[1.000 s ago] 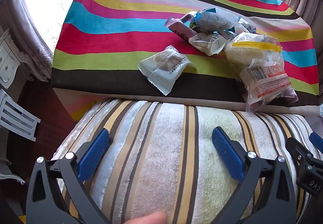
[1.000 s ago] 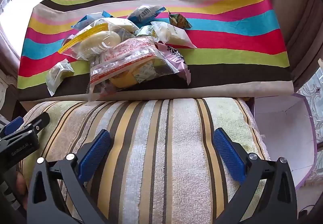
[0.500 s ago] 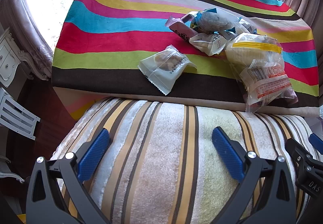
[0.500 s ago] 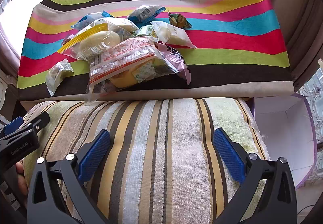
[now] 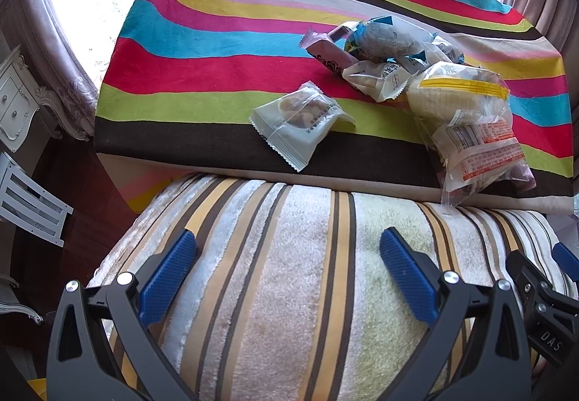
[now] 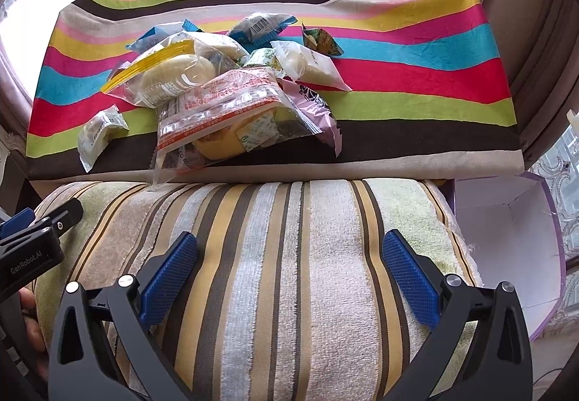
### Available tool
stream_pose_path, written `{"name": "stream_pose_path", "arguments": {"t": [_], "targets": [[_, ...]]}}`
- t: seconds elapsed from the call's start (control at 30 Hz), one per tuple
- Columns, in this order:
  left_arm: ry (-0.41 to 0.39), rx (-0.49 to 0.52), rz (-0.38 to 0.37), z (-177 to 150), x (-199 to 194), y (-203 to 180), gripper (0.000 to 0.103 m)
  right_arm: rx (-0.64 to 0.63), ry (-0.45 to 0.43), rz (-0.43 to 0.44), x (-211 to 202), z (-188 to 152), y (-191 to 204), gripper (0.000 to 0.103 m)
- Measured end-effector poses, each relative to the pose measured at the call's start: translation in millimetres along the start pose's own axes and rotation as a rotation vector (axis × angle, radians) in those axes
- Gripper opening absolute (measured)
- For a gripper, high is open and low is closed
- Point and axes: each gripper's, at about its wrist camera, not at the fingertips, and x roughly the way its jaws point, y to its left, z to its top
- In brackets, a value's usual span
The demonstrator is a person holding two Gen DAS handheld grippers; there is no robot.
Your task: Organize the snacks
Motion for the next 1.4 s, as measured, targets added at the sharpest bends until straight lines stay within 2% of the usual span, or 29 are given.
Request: {"name": "stream_pose_path", "arguments": {"t": [0.27, 0.43, 0.67, 0.87, 1.07, 1.2, 1.4], "targets": [[-0.003, 0.015, 0.02, 2.2, -0.9, -4.5, 0.102, -0.023, 0.101, 0.052, 10.8, 16.4, -4.6, 0.099], [0.003, 0.009, -0.001, 5.9, -0.4, -3.6, 0.102, -0.014, 0.151, 0.068, 19.7, 27.4, -7.6, 0.099], [-0.007, 0.058, -0.033, 19.8, 2.5, -14.7, 0.102, 0.0, 0.203, 0.07, 37.5, 47.2, -11.6, 0.099], [0.017, 0.021, -0.067, 39.5, 13.9, -7.6, 0.101, 0.005, 0.24, 0.031, 59.9, 70.3, -17.9, 0.099], [0.026, 0.029, -0.058, 56.9, 25.8, -5.2, 0.101, 0.001, 0.268, -0.025, 88.3, 99.0, -27.2, 0.099], [0.035, 0.057, -0.039, 67.7, 37.8, -9.4, 0.097, -0.007, 0.269, -0.077, 104.9, 113.1, -34.9, 0.099], [0.063, 0.074, -0.042, 79.0, 54.7, -8.9, 0.087, -0.007, 0.284, -0.092, 137.8, 139.2, -43.6, 0.099]]}}
